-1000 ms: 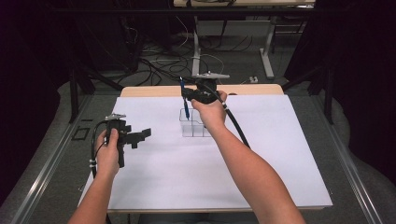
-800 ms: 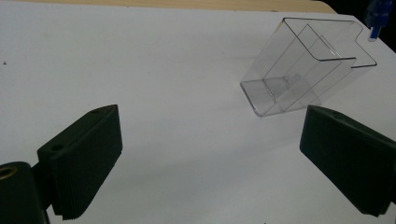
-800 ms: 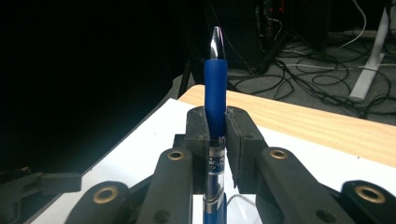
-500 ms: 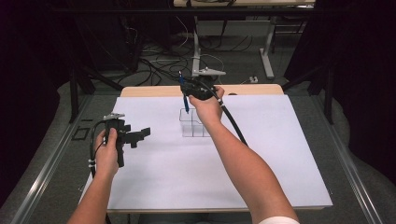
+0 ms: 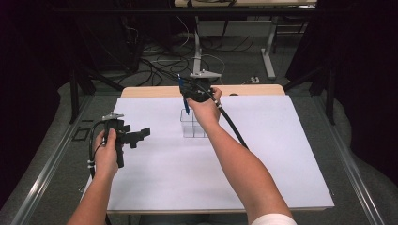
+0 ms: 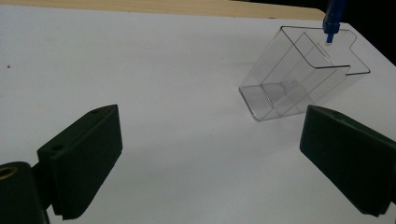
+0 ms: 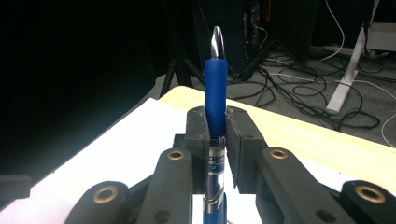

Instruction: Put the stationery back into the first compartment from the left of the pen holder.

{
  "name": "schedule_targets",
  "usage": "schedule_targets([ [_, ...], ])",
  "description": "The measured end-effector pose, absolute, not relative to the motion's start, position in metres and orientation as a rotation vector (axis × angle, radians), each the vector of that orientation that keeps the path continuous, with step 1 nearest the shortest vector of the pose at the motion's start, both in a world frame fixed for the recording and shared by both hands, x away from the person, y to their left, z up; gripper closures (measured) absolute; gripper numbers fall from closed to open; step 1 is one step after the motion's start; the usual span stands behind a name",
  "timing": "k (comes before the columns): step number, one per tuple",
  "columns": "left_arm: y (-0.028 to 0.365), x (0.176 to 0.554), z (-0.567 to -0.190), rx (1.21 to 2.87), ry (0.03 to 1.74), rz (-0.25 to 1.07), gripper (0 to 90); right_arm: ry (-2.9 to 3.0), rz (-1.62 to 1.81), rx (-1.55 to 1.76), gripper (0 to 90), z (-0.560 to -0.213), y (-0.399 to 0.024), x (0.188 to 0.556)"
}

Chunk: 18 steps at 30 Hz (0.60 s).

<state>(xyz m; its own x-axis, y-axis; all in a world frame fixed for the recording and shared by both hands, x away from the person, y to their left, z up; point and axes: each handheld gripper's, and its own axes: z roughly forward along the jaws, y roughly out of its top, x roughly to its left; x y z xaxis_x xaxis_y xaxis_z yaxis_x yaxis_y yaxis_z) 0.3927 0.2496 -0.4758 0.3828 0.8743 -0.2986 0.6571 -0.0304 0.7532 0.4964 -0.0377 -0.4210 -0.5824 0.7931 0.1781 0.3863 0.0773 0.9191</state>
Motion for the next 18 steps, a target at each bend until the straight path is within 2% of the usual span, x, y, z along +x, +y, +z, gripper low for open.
schedule_targets([
  [18,0.249,0.393,-0.477,1.757,1.346,0.313,6.0,2.087,1.414,1.163,79.9,-0.443,-0.033,0.494],
])
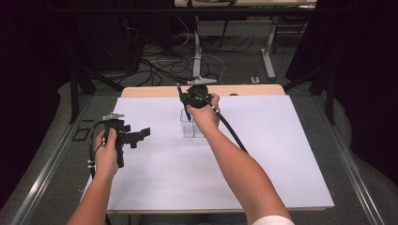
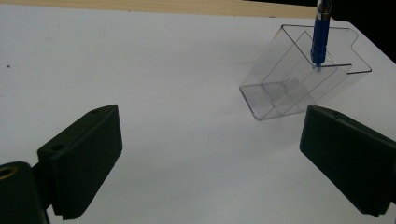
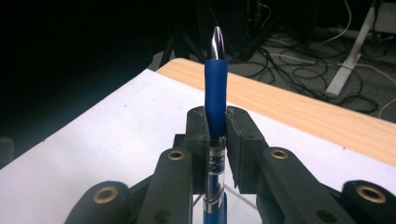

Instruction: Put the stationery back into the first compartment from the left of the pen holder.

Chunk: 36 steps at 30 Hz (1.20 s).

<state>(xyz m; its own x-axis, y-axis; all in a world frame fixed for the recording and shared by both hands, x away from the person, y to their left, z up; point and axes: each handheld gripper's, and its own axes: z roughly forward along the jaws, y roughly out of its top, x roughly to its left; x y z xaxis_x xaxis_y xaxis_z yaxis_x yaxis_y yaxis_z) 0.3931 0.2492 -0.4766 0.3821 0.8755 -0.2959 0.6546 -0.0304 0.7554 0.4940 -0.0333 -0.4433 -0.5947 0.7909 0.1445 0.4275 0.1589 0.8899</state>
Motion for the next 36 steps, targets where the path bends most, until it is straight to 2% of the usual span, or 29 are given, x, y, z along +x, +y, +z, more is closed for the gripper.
schedule_targets([
  [11,0.249,0.393,-0.477,1.759,1.348,0.314,6.0,2.165,1.393,1.188,79.3,-0.453,-0.037,0.491],
  [14,0.249,0.393,-0.478,1.768,1.350,0.310,6.0,2.161,1.396,1.183,72.5,-0.452,-0.039,0.489],
  [17,0.248,0.393,-0.478,1.772,1.348,0.308,6.0,2.156,1.393,1.189,60.8,-0.450,-0.040,0.487],
  [20,0.248,0.393,-0.478,1.765,1.347,0.313,6.0,2.150,1.393,1.187,58.0,-0.449,-0.040,0.486],
  [21,0.248,0.393,-0.478,1.772,1.348,0.309,6.0,2.155,1.382,1.180,50.1,-0.446,-0.042,0.484],
  [22,0.248,0.393,-0.478,1.772,1.348,0.309,6.0,2.155,1.382,1.180,50.1,-0.446,-0.042,0.484],
  [23,0.248,0.393,-0.478,1.766,1.347,0.314,6.0,2.156,1.380,1.178,43.6,-0.445,-0.044,0.482],
  [29,0.249,0.393,-0.477,1.767,1.352,0.310,6.0,2.156,1.376,1.150,38.7,-0.440,-0.052,0.475],
  [32,0.249,0.393,-0.477,1.758,1.350,0.317,6.0,2.147,1.374,1.179,31.9,-0.436,-0.066,0.468],
  [35,0.250,0.393,-0.477,1.757,1.353,0.318,6.0,2.141,1.369,1.184,31.9,-0.434,-0.074,0.465],
  [36,0.250,0.393,-0.477,1.757,1.353,0.318,6.0,2.141,1.369,1.184,26.3,-0.434,-0.074,0.465],
])
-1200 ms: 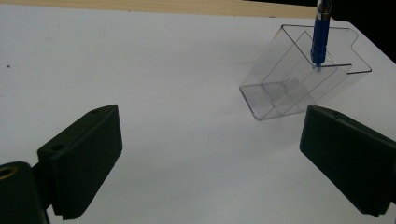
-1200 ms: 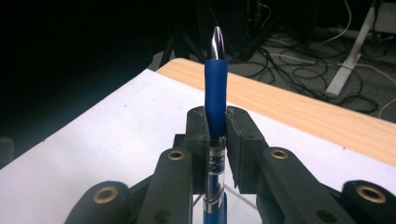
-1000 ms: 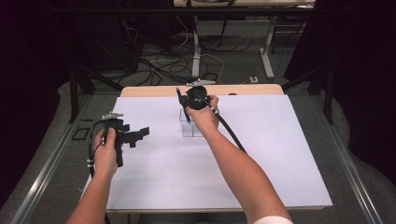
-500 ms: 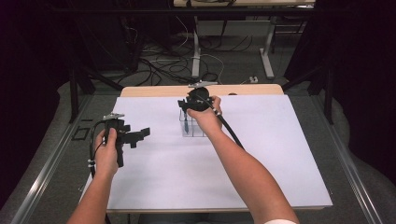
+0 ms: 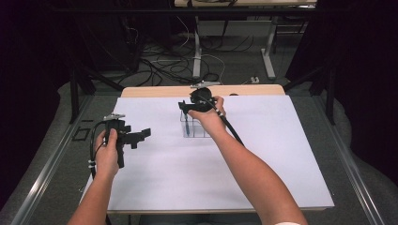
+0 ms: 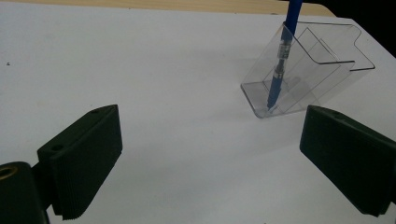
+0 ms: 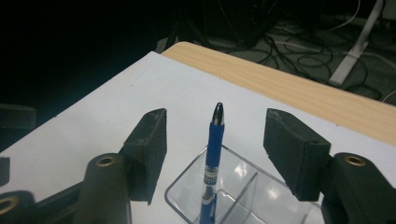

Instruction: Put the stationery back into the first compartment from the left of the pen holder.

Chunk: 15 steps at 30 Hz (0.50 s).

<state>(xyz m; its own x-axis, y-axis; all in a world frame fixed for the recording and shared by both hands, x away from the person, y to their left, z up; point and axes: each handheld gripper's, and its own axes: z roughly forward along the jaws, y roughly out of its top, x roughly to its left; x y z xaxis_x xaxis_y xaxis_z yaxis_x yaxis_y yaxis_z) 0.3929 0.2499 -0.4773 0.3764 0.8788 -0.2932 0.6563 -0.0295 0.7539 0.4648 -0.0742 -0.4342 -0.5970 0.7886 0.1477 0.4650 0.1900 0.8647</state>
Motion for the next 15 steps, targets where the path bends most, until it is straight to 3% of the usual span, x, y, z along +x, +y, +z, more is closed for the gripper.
schedule_targets([
  [7,0.254,0.393,-0.478,1.747,1.370,0.330,6.0,2.141,1.369,1.184,26.3,-0.434,-0.074,0.465],
  [8,0.254,0.393,-0.478,1.747,1.370,0.330,6.0,2.064,1.263,1.310,26.3,-0.431,-0.142,0.447],
  [9,0.254,0.393,-0.478,1.747,1.370,0.330,6.0,2.064,1.263,1.310,0.0,-0.431,-0.142,0.447],
  [15,0.254,0.393,-0.479,1.744,1.368,0.331,6.0,2.064,1.263,1.310,0.0,-0.431,-0.142,0.447],
])
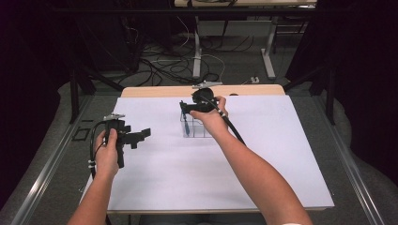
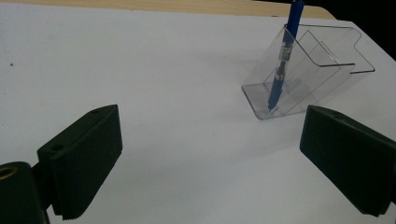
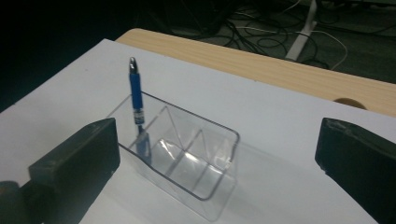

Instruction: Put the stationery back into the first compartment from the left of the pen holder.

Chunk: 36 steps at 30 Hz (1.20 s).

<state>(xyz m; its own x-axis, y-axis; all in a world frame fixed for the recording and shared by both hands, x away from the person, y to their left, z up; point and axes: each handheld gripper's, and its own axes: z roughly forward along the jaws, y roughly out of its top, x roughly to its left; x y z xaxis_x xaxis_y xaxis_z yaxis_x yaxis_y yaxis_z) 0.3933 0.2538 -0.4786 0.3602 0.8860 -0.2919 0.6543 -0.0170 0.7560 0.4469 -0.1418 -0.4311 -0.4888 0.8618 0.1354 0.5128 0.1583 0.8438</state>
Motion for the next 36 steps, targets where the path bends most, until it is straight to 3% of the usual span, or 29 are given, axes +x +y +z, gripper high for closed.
schedule_targets([
  [36,0.258,0.395,-0.486,1.742,1.391,0.333,6.0,1.906,1.160,1.487,0.0,-0.502,-0.237,0.408],
])
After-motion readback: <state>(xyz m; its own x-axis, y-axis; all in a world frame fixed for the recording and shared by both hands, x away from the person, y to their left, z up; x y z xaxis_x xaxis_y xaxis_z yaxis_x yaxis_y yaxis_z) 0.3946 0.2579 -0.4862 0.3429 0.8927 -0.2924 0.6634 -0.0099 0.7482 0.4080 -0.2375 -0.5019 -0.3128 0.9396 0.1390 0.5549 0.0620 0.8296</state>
